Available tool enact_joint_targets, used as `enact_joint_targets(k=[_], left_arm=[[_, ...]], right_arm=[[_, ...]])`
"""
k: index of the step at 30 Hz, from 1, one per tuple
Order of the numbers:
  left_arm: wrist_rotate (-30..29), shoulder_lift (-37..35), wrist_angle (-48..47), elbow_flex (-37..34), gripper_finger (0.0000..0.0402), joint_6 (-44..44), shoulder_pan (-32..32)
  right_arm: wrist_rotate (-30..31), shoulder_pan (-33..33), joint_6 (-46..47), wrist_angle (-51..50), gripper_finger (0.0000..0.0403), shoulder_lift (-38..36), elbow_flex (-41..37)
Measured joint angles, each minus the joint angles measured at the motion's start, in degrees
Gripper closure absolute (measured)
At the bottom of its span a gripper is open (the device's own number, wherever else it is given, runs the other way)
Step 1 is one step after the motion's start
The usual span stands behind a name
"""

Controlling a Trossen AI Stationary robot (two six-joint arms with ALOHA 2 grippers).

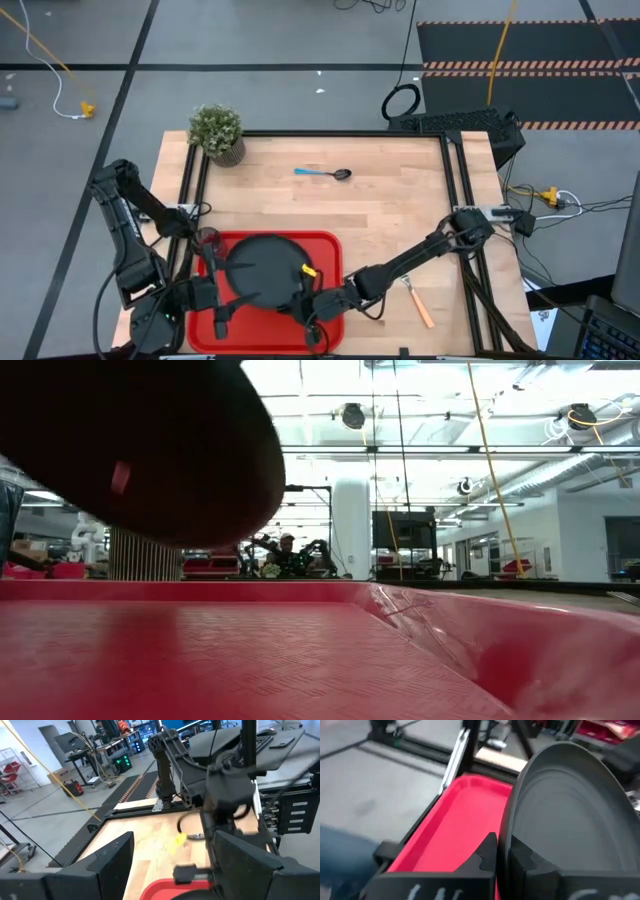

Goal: Pick and place plate/cup/fork/spoon on tray
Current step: Put the black plate on the red serving tray

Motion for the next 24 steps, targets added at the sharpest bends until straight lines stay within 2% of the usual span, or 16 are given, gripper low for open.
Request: enact_joint_targets(k=[7,15,24], left_arm=[[0.52,0.00,0.03,-0.39,0.0124,-3.39,-0.15],[0.73,0.00,-0.08,-1.19,0.0124,-3.34,0.02],[0.78,0.00,0.03,-1.19,0.0124,-2.52,0.07]], right_arm=[[-0.47,0.00,-3.91,2.79,0.0400,2.31,0.01],[-2.34,0.01,-6.88,2.49,0.0399,2.53,0.02],[-3.22,0.25,-13.78,5.00,0.0399,6.47,-0.12]])
